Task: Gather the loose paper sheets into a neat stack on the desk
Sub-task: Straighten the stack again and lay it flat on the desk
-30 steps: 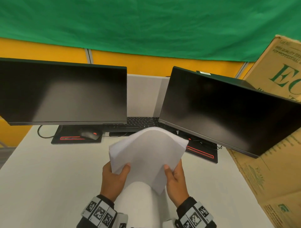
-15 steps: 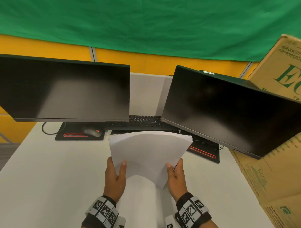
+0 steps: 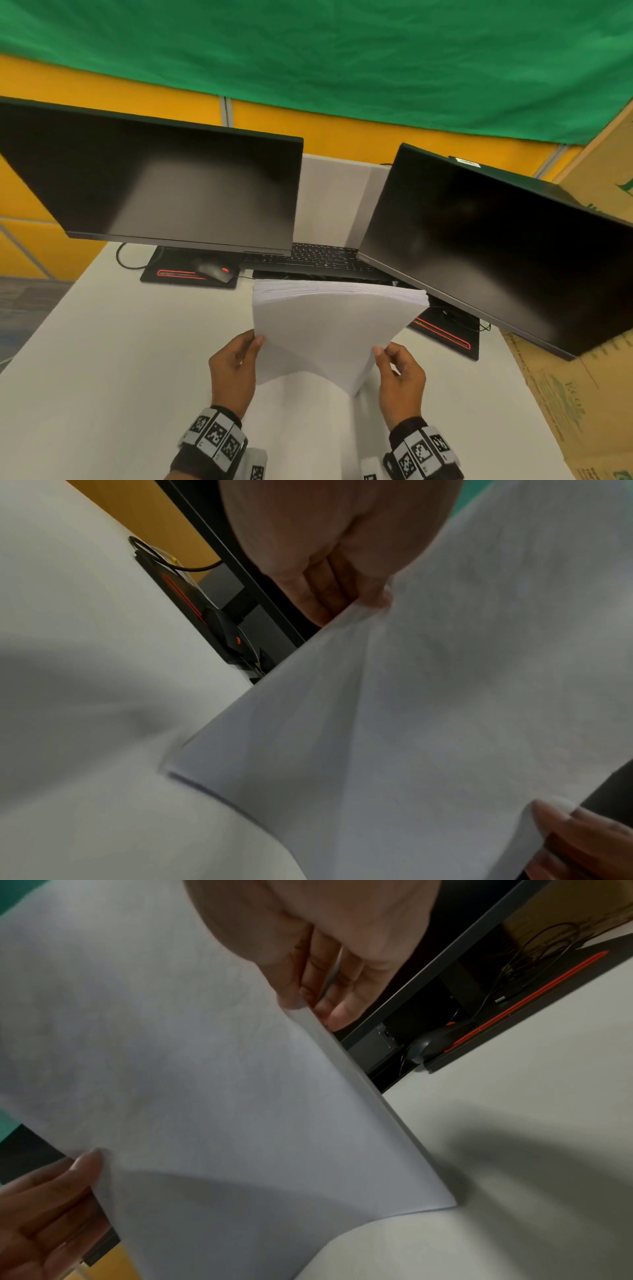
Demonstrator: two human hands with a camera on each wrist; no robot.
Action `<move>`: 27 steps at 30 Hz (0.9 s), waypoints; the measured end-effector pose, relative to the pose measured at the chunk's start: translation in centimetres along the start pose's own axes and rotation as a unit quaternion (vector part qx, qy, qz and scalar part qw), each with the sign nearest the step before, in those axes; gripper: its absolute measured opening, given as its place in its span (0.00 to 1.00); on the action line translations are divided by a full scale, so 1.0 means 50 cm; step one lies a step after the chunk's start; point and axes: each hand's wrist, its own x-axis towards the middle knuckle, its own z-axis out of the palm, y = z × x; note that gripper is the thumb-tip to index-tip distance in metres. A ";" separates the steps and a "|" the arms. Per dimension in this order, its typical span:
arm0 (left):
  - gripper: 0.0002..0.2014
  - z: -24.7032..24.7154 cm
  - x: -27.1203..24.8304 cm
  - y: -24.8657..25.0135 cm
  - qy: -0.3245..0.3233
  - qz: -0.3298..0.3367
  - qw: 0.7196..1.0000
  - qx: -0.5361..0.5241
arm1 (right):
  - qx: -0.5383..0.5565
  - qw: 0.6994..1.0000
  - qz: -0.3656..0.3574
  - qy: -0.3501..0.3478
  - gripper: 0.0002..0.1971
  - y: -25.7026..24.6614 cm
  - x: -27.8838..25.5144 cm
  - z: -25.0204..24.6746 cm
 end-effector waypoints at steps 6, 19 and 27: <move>0.10 -0.092 0.034 0.038 0.031 -0.018 0.999 0.004 | 0.001 0.998 -0.021 -0.061 0.08 -0.049 -0.012 0.055; 0.07 -0.571 0.267 0.003 0.123 -0.133 0.946 0.270 | -0.028 0.937 0.129 -0.324 0.13 -0.094 -0.162 0.513; 0.05 -0.663 0.330 -0.083 0.106 -0.204 0.897 0.378 | -0.139 0.912 0.221 -0.316 0.11 -0.014 -0.206 0.696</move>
